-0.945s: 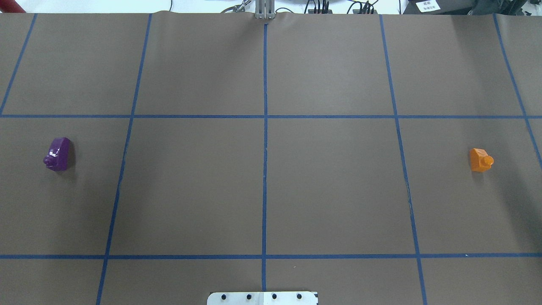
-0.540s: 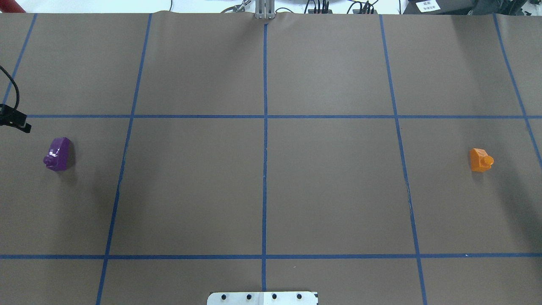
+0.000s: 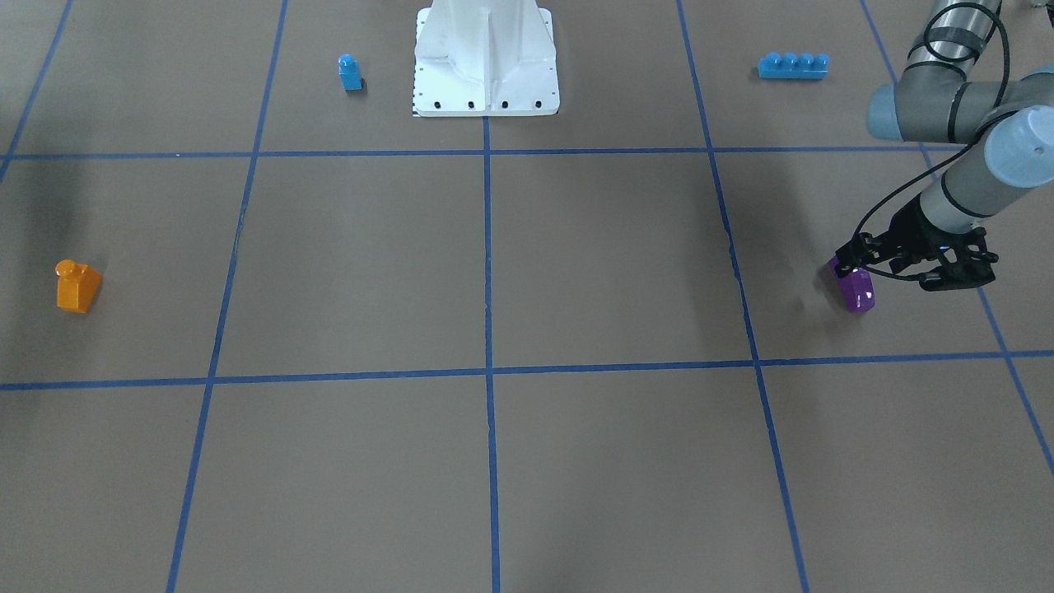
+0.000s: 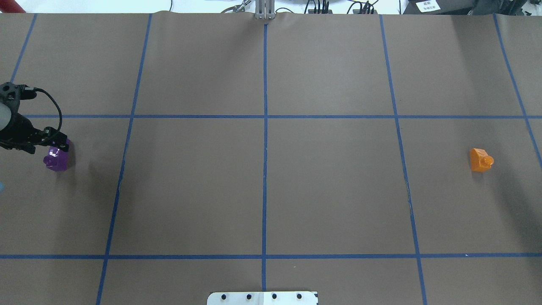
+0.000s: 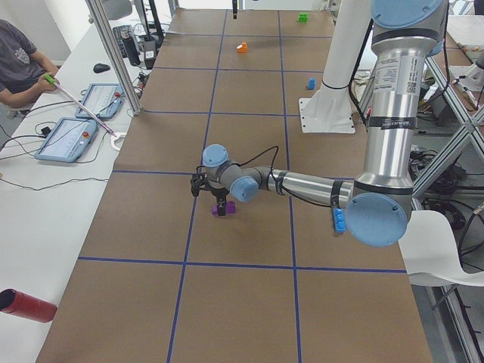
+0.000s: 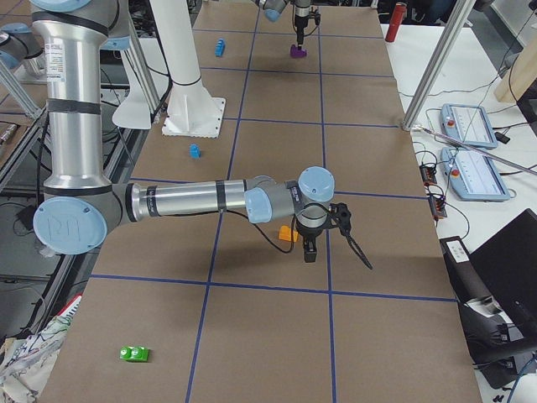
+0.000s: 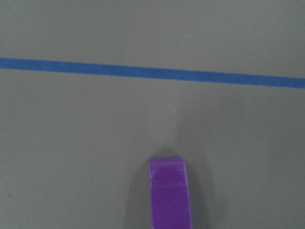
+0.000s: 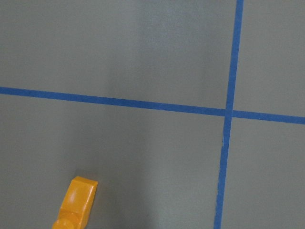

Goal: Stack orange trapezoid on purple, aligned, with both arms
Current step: 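Lower the left gripper onto the purple trapezoid block and close it, then carry the purple block with the left gripper to the table center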

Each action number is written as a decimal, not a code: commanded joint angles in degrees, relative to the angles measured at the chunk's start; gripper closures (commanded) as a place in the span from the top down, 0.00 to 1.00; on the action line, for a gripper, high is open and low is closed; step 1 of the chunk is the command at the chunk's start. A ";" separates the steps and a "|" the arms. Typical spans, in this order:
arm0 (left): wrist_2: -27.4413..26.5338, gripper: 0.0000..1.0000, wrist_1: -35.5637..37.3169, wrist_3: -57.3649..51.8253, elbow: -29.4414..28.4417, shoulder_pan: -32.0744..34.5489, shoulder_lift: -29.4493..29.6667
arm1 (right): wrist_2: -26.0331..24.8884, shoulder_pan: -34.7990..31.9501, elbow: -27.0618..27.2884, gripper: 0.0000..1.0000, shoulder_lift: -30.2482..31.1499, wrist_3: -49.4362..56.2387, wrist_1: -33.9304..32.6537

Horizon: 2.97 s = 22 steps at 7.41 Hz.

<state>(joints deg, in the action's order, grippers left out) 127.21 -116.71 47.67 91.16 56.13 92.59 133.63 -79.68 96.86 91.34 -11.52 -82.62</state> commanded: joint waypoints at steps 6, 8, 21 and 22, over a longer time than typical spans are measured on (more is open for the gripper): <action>-0.03 0.00 0.16 1.19 -0.46 -1.03 0.75 | 0.13 0.05 0.35 1.00 -0.02 -0.16 0.00; 1.19 0.00 5.48 2.25 7.06 -1.11 3.45 | 0.14 0.05 0.61 1.00 -0.11 -0.17 0.00; -13.83 0.00 24.78 22.73 -15.92 -26.86 51.73 | 0.75 0.58 0.26 1.00 -0.20 -0.08 0.00; -13.83 0.00 24.42 22.82 -15.92 -27.30 51.73 | 0.75 0.58 0.26 1.00 -0.20 -0.08 0.00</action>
<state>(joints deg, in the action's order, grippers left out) 113.40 -91.82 70.11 75.37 29.40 144.32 134.36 -79.12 97.16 91.14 -11.60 -82.62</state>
